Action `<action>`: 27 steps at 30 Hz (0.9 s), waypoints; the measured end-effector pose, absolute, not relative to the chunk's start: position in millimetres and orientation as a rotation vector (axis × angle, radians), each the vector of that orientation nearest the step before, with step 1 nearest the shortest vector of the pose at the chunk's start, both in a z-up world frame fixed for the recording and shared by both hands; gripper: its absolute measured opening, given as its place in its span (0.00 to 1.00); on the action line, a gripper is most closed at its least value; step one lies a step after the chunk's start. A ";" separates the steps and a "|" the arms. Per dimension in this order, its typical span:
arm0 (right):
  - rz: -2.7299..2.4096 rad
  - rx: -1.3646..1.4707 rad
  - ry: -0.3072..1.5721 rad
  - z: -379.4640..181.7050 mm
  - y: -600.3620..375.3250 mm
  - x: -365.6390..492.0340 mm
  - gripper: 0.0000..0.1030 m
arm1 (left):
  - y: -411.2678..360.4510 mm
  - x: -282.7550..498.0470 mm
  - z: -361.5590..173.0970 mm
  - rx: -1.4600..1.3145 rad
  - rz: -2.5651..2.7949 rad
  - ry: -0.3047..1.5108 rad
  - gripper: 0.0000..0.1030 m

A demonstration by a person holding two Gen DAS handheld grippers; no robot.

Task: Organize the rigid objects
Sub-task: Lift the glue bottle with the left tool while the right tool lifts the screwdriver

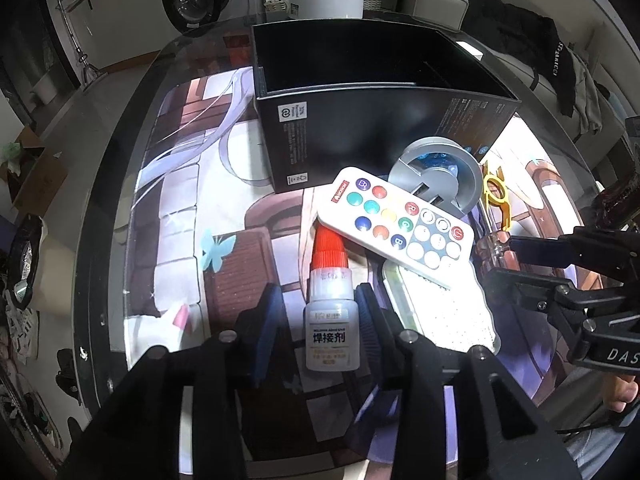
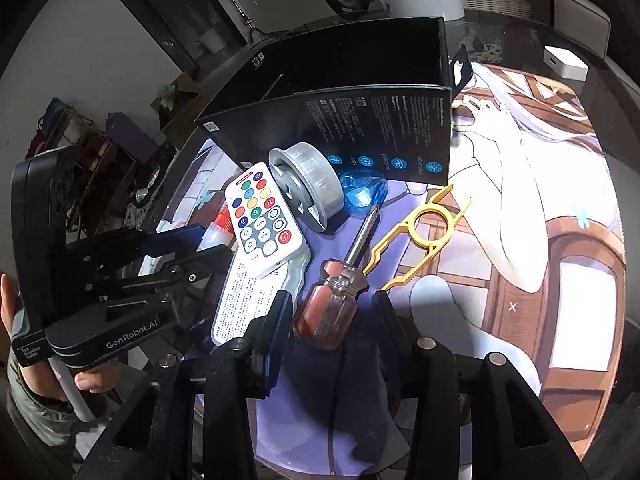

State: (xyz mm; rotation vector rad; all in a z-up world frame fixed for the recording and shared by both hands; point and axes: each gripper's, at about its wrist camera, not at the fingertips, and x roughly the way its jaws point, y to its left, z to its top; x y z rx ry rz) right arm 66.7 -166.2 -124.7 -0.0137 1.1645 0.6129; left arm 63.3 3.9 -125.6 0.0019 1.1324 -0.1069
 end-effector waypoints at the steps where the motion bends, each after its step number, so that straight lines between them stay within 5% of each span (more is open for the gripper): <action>1: 0.608 -0.035 1.155 -124.6 -163.7 66.4 0.42 | 2.3 64.2 -125.9 0.010 -0.103 1.134 0.37; 5: 0.593 -0.137 1.112 -125.5 -154.5 61.4 0.42 | -7.5 61.4 -125.1 0.046 -0.115 1.135 0.22; 13: 0.599 -0.260 1.066 -126.6 -141.0 48.2 0.26 | -7.4 56.6 -121.4 0.059 -0.101 1.125 0.22; 27: 0.608 -0.244 1.020 -118.3 -137.2 40.5 0.24 | 2.3 46.9 -99.2 0.026 -0.107 1.053 0.18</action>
